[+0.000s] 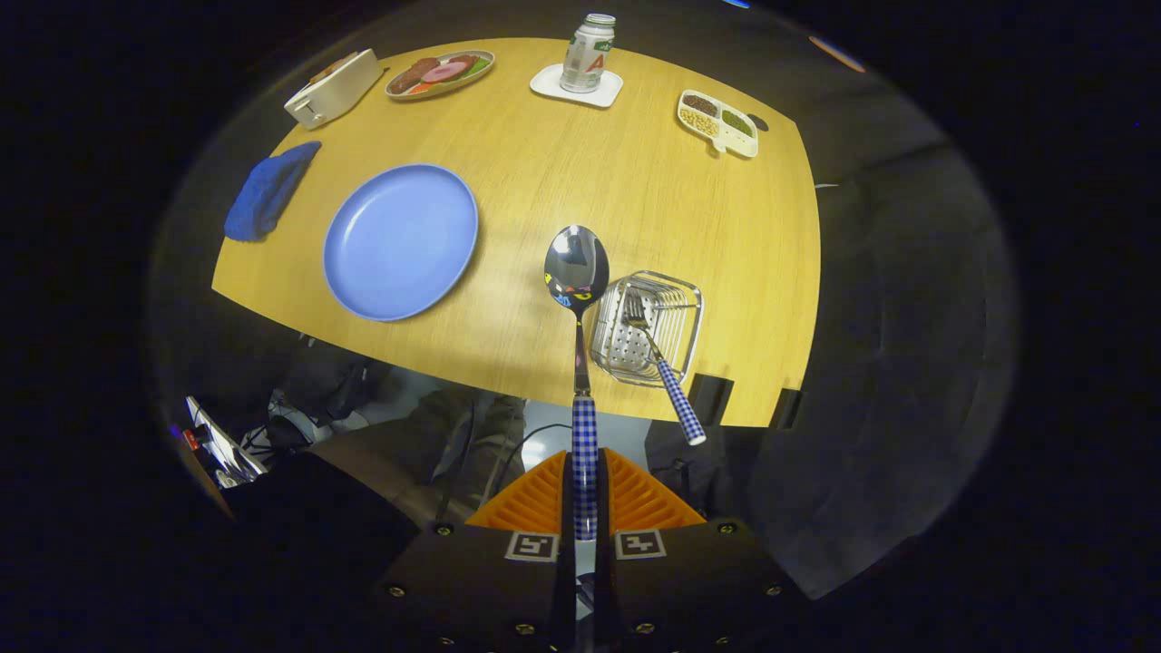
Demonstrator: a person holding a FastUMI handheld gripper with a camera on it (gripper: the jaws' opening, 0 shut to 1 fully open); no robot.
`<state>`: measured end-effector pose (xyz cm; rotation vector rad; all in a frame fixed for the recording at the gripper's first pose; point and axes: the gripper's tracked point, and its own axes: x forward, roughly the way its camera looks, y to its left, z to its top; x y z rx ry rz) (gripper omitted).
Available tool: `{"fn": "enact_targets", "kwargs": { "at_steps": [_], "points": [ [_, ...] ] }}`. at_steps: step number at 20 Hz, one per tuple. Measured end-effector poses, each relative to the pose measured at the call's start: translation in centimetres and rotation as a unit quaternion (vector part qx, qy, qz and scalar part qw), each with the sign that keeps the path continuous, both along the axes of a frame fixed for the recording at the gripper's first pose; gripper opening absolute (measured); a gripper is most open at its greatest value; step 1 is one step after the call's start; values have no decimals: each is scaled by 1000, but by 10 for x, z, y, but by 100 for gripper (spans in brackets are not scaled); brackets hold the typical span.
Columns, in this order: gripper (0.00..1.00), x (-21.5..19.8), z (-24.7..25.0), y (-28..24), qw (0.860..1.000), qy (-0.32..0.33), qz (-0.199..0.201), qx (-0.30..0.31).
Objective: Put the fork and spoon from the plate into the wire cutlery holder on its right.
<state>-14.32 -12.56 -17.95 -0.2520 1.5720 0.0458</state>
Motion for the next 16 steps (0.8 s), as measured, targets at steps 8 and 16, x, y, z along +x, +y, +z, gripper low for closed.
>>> {"fn": "enact_targets", "kwargs": {
  "at_steps": [8, 16],
  "points": [
    [8, -9, 5, -37, 996, 67, 30, -47],
    [8, -8, -15, -52, 990, 120, 35, -60]
  ]
}}
